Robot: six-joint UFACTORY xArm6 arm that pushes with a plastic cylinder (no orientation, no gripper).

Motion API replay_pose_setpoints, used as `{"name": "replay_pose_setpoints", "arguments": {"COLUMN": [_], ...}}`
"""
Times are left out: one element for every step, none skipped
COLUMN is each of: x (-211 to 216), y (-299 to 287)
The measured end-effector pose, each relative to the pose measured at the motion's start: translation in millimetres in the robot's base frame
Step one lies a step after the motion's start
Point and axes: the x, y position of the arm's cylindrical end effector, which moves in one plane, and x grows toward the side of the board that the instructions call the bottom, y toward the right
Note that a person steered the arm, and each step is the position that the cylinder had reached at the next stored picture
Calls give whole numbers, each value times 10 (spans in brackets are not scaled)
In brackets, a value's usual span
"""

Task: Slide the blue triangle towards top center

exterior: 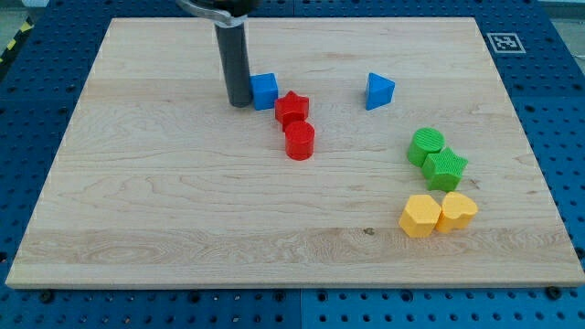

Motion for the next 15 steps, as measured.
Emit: {"name": "replay_pose_setpoints", "arguments": {"x": [-1,-51,-360,-805,-822,-669,-280,56,272,228,113,98,6,-241,-392], "y": [186,232,-82,-115,471,1470,2406,3056,3072,2790,2350,1986,1819,1819,1819]}}
